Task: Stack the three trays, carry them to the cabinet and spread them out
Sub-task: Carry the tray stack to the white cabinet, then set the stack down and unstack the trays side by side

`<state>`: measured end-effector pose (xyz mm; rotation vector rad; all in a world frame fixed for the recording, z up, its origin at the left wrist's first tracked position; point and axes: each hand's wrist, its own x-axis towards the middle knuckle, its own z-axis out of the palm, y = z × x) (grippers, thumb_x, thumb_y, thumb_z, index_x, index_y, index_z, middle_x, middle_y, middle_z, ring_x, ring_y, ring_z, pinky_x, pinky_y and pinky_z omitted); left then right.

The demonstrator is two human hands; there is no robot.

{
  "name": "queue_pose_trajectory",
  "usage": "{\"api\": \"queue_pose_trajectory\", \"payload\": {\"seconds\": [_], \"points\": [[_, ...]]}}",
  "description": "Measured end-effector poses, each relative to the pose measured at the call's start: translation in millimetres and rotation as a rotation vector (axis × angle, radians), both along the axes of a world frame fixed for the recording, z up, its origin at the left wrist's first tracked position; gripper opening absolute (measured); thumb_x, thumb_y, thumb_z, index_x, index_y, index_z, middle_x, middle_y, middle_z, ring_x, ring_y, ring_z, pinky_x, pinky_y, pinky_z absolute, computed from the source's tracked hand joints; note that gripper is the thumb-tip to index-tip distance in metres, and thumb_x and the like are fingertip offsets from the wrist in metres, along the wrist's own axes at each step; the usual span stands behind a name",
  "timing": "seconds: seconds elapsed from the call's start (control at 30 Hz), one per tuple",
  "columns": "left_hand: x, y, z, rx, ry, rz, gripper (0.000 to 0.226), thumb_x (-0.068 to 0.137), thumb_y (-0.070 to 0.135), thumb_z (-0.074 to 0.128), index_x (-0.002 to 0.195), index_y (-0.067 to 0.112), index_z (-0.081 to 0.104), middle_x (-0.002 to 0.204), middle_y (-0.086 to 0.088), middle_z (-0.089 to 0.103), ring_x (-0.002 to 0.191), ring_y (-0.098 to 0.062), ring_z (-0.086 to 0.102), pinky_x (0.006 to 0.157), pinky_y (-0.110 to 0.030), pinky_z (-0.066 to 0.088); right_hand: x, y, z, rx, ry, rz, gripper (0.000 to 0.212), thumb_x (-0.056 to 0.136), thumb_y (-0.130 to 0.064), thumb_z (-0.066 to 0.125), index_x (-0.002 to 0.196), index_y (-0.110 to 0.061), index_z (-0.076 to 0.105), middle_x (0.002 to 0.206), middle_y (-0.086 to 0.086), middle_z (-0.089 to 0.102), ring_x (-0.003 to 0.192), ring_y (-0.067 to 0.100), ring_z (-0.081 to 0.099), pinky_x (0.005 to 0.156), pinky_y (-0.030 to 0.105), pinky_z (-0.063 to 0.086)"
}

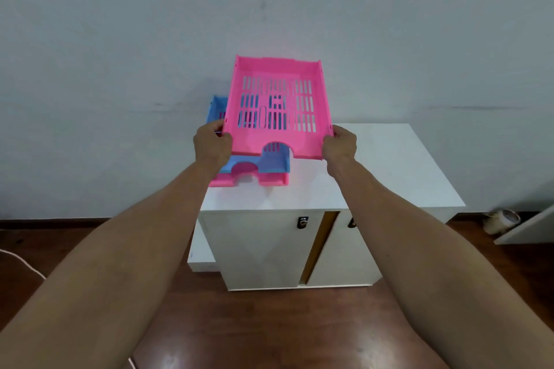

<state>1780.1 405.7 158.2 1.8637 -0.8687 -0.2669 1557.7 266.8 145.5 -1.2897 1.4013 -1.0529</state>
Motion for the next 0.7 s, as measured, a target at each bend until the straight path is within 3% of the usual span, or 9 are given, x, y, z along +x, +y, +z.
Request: {"api": "queue_pose_trajectory", "payload": {"seconds": [0.1, 0.2, 0.27, 0.37, 0.47, 0.6, 0.7], "points": [[-34, -9, 4, -0.012, -0.013, 0.01, 0.041, 0.092, -0.005, 0.054, 0.123, 0.009, 0.076, 0.103, -0.005, 0.073, 0.088, -0.022, 0.065, 0.083, -0.033, 0.058, -34, -10, 7, -0.006, -0.011, -0.016, 0.046, 0.086, 0.006, 0.04, 0.08, -0.028, 0.07, 0.085, 0.0, 0.069, 0.08, 0.023, 0.06, 0.074, 0.032, 0.051], [-73, -20, 4, -0.023, -0.037, 0.024, 0.039, 0.09, -0.005, 0.055, 0.118, 0.008, 0.078, 0.1, -0.007, 0.075, 0.084, -0.019, 0.063, 0.076, -0.027, 0.054, -72, -22, 10, -0.01, 0.005, -0.017, 0.047, 0.085, 0.006, 0.04, 0.093, -0.022, 0.078, 0.096, 0.012, 0.076, 0.081, 0.022, 0.06, 0.084, 0.037, 0.059], [-101, -25, 4, -0.029, -0.033, 0.027, 0.039, 0.089, -0.006, 0.054, 0.115, 0.008, 0.079, 0.097, -0.005, 0.073, 0.082, -0.019, 0.062, 0.071, -0.025, 0.053, -98, -31, 11, -0.016, 0.021, -0.006, 0.045, 0.085, 0.004, 0.041, 0.09, -0.021, 0.078, 0.092, 0.009, 0.075, 0.079, 0.022, 0.059, 0.079, 0.034, 0.057], [-137, -33, -2, -0.03, 0.015, 0.044, 0.04, 0.091, -0.007, 0.055, 0.122, 0.006, 0.076, 0.104, -0.007, 0.073, 0.088, -0.019, 0.062, 0.082, -0.026, 0.055, -133, -41, 7, -0.03, 0.068, 0.024, 0.036, 0.083, 0.0, 0.041, 0.09, -0.01, 0.075, 0.079, 0.002, 0.061, 0.072, 0.021, 0.047, 0.066, 0.033, 0.041], [-167, -36, -14, -0.008, 0.052, 0.039, 0.039, 0.093, -0.008, 0.057, 0.126, 0.006, 0.073, 0.113, -0.006, 0.07, 0.099, -0.023, 0.064, 0.095, -0.032, 0.057, -162, -45, -3, -0.021, 0.105, 0.047, 0.037, 0.078, -0.002, 0.037, 0.092, -0.004, 0.072, 0.076, 0.003, 0.054, 0.071, 0.02, 0.04, 0.065, 0.034, 0.035], [-197, -32, -36, 0.051, 0.089, 0.024, 0.037, 0.096, -0.006, 0.058, 0.129, 0.006, 0.071, 0.124, -0.011, 0.072, 0.105, -0.025, 0.066, 0.091, -0.029, 0.056, -194, -41, -20, 0.013, 0.127, 0.07, 0.038, 0.081, 0.001, 0.036, 0.086, -0.012, 0.072, 0.077, 0.002, 0.059, 0.068, 0.022, 0.042, 0.064, 0.033, 0.038], [-209, -31, -47, 0.078, 0.087, 0.042, 0.035, 0.095, -0.004, 0.059, 0.125, 0.007, 0.073, 0.116, -0.009, 0.073, 0.106, -0.03, 0.069, 0.097, -0.038, 0.06, -208, -42, -35, 0.028, 0.117, 0.076, 0.043, 0.087, 0.003, 0.038, 0.087, -0.022, 0.073, 0.076, -0.001, 0.061, 0.065, 0.021, 0.045, 0.062, 0.028, 0.038]]}}
